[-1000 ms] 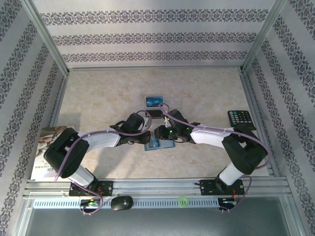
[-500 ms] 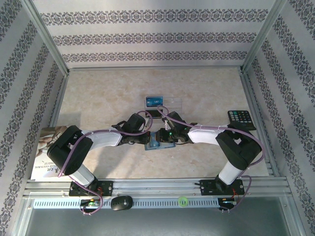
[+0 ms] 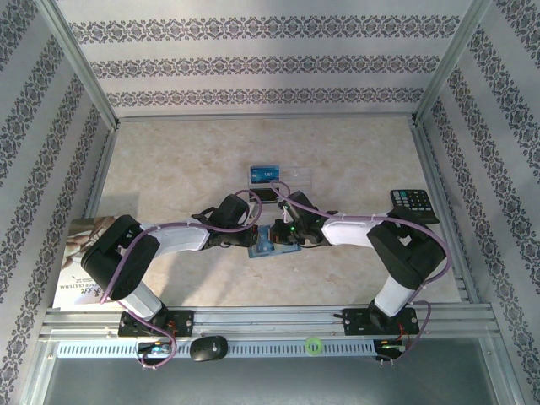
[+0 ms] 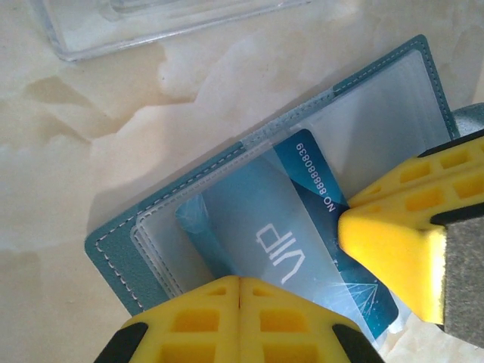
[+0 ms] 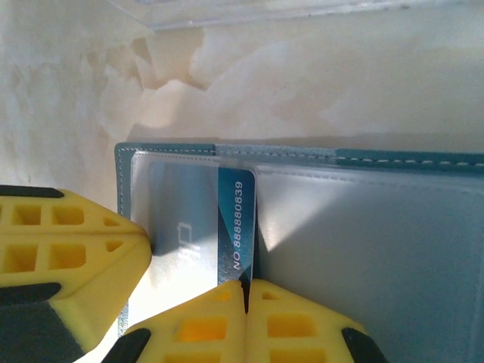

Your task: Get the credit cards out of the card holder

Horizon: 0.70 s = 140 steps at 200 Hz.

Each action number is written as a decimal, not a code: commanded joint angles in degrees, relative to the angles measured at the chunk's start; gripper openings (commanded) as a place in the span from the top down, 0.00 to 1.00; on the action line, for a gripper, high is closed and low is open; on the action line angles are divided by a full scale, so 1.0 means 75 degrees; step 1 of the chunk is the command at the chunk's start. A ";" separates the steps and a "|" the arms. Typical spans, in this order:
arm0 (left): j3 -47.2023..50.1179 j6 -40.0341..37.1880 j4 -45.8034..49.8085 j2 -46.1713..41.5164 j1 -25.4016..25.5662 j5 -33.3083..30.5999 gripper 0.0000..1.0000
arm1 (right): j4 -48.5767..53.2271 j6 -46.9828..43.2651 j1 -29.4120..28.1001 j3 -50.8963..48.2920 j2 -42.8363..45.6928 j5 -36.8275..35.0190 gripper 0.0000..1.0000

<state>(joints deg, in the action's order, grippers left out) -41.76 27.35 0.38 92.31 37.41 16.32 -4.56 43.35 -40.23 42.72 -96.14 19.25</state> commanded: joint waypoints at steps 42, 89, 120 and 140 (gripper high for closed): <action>0.0128 -0.0142 0.0219 0.0149 -0.0066 0.0100 1.00 | -0.0055 0.0070 0.0340 -0.0778 0.1105 -0.0712 1.00; 0.0090 -0.0088 -0.0027 -0.0206 -0.0111 0.0317 0.94 | -0.0069 -0.0157 0.0479 -0.0891 0.1585 -0.0504 1.00; 0.0055 0.0003 -0.0305 -0.0795 -0.0158 0.0583 0.75 | 0.0174 -0.0364 0.0547 -0.0880 0.2086 -0.0607 1.00; 0.0047 0.0161 -0.0507 -0.1156 -0.0285 0.0881 0.70 | 0.0348 -0.0399 0.0663 -0.0903 0.2409 -0.0676 1.00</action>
<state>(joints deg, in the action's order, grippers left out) -41.58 27.46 -0.12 87.64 36.86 19.68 -4.23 42.06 -36.60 36.56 -81.30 15.99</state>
